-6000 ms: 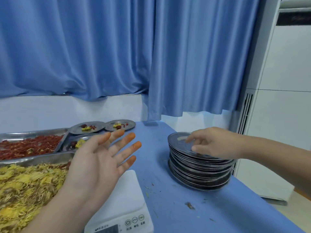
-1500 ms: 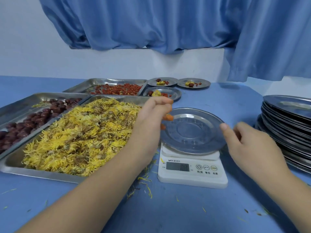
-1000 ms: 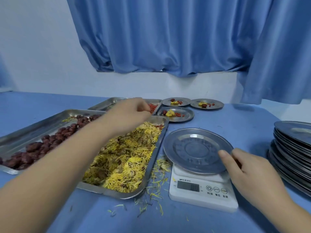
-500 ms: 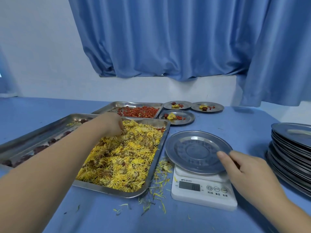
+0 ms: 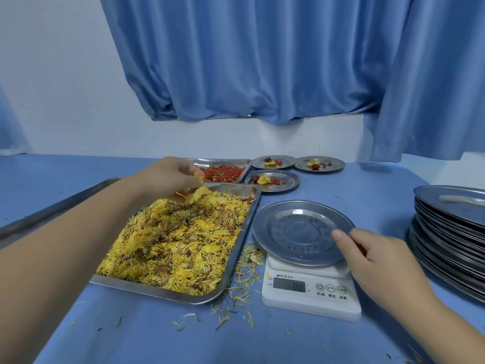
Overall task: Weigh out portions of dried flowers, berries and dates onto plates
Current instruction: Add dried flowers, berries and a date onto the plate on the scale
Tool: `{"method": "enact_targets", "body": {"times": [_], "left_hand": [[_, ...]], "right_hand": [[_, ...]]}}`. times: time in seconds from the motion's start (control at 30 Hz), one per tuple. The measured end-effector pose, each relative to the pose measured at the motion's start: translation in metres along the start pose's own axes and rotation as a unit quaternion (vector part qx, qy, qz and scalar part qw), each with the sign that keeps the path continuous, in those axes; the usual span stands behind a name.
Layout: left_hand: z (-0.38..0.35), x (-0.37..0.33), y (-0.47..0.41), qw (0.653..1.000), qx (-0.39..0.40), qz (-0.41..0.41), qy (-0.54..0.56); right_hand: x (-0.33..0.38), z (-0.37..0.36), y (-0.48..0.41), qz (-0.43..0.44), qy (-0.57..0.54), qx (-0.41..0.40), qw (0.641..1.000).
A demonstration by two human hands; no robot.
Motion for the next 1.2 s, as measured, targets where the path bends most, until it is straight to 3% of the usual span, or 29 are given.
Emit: {"method": "enact_targets", "body": {"times": [0.33, 0.63, 0.93, 1.2], "left_hand": [[-0.087, -0.053, -0.021, 0.991, 0.082, -0.105, 0.006], [-0.147, -0.075, -0.045, 0.978, 0.173, -0.090, -0.068], [-0.126, -0.072, -0.032, 0.991, 0.086, -0.089, -0.042], [-0.089, -0.043, -0.004, 0.992, 0.045, -0.117, 0.018]], "right_hand": [[-0.009, 0.003, -0.005, -0.014, -0.008, -0.019, 1.000], [-0.014, 0.006, -0.005, -0.010, -0.031, -0.017, 0.999], [-0.007, 0.004, -0.001, 0.029, -0.029, 0.015, 0.999], [0.028, 0.003, 0.011, 0.104, -0.007, -0.016, 0.994]]}}
Point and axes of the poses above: each hand's wrist, its own y-axis away from the middle knuckle, its own z-axis out of the back of the hand, x = y × z, the point moved 1 cm from there along -y, towards the middle knuckle, and after that the axes turned 8 degrees about x, right-handed, at the moved point
